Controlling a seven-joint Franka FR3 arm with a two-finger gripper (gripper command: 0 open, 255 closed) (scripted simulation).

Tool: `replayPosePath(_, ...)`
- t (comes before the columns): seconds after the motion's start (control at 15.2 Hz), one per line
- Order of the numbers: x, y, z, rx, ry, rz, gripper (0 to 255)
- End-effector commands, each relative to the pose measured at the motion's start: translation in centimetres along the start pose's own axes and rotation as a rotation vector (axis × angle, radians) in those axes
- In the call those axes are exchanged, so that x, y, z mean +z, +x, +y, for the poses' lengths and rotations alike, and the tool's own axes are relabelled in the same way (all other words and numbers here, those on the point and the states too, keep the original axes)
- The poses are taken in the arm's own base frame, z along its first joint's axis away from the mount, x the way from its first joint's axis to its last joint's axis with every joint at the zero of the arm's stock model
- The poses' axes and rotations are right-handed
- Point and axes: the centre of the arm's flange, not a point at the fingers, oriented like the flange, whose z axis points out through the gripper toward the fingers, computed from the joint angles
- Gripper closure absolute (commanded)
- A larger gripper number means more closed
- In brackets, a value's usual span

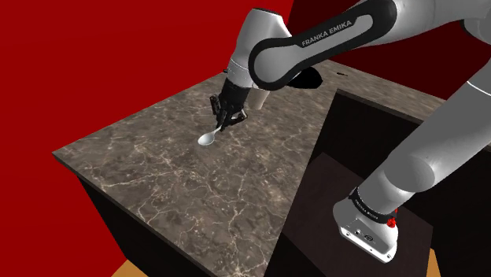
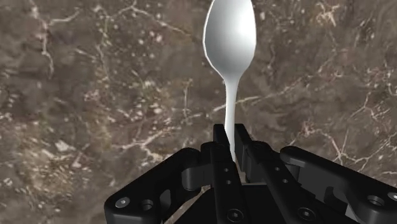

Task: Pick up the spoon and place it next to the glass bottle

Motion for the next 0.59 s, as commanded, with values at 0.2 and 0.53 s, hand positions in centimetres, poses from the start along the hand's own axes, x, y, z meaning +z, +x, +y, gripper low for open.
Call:
replayPosePath(0.2, -2.7, -0.4, -0.4, 0.0, 0.0, 0.0, 255)
replayPosePath(0.53, -5.3, -0.8, -0.8, 0.0, 0.0, 0.0, 255)
